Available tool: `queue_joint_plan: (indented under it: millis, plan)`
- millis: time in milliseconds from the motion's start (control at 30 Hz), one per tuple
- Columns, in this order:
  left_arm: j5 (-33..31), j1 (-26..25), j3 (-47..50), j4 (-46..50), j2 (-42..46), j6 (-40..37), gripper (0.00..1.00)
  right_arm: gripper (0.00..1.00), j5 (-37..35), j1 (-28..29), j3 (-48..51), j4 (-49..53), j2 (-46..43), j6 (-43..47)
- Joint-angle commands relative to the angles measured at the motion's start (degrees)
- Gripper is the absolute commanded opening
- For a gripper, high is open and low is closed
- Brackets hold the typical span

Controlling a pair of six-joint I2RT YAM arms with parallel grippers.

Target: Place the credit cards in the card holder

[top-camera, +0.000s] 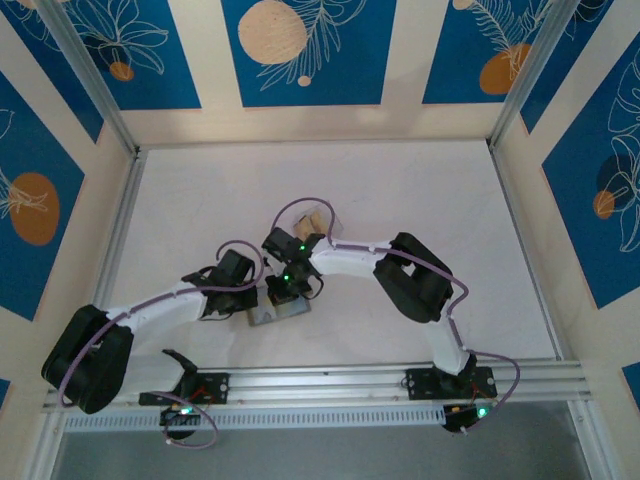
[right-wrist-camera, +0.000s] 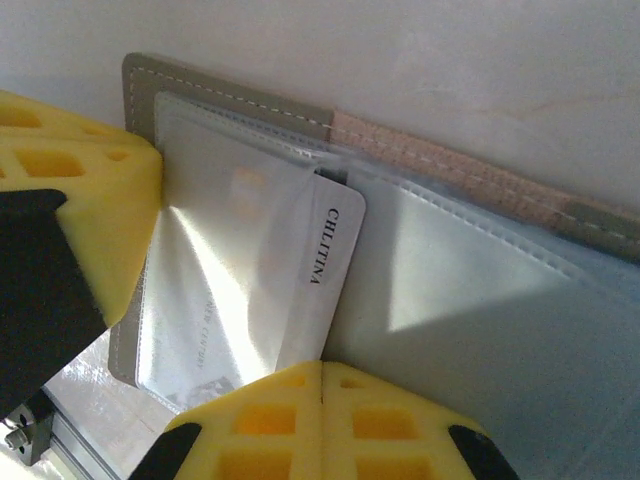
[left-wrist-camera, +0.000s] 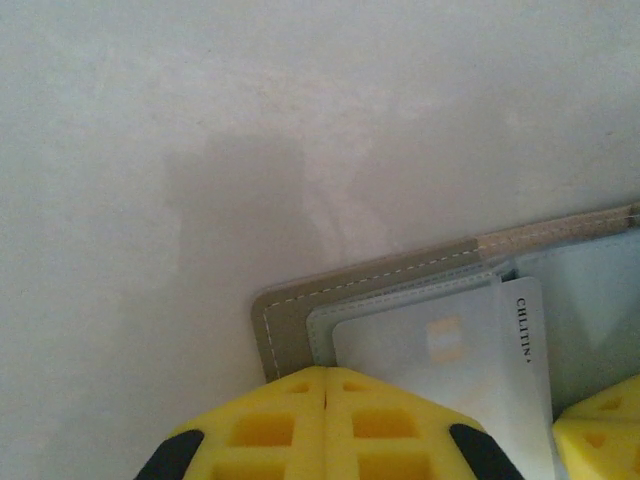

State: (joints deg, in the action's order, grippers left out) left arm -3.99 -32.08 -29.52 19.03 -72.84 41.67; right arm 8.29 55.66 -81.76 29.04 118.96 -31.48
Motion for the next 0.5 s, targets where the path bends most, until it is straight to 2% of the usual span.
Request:
queue_joint_plan:
  millis: [0,167,333,467]
  plan:
    - [-1.5,-0.5,2.7,0.5,-2.8,0.3,0.04,0.00,7.4,1.3,-0.2,-5.6,0.3,-1.4]
    - [-1.4,-1.6,2.5,-0.3,-4.1,0.8,0.05,0.00,11.0,0.9,0.5,-11.9,0.9,-4.7]
    - [-1.5,-1.9,1.8,0.6,-3.1,1.1,0.05,0.01,8.9,-0.5,2.6,-11.6,-0.3,-5.5]
    - [-2.0,-1.9,0.6,2.9,0.3,0.7,0.09,0.00,2.3,-0.7,3.1,-5.2,-5.4,-2.2]
